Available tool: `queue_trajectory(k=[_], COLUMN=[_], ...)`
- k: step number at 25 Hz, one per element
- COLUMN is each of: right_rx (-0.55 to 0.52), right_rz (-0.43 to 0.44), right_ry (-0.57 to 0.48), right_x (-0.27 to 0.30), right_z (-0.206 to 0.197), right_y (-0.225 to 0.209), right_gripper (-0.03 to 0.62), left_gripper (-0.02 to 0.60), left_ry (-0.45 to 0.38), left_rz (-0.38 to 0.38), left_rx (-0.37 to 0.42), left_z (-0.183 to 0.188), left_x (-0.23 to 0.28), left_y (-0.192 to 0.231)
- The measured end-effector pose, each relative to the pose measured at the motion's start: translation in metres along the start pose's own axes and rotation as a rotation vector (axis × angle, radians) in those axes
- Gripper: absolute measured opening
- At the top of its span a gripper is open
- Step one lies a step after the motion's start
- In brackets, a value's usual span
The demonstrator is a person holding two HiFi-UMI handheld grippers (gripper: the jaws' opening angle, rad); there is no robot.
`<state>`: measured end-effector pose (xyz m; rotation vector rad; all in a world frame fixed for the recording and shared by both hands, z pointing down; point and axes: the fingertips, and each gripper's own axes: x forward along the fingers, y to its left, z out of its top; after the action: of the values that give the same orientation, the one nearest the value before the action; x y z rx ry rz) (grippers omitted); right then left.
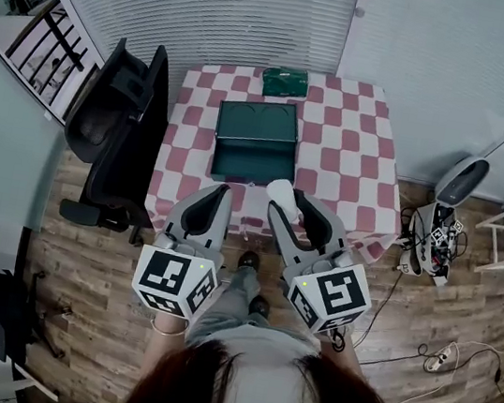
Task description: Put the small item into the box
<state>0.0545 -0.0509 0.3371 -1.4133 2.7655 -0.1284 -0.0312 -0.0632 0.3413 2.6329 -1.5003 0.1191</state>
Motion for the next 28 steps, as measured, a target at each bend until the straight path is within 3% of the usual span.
queue_trajectory(k=[28], right_rx=[-0.067], right_rz=[0.04], right_ry=[0.123], right_x=[0.094], right_z=[-0.029], right_y=[-0.033], right_gripper=[0.17], left_gripper=[0.008], left_ry=[0.02], left_rz=[-0.027], left_rx=[-0.016], left_z=[-0.001], left_x=[0.064], left_y=[0.055])
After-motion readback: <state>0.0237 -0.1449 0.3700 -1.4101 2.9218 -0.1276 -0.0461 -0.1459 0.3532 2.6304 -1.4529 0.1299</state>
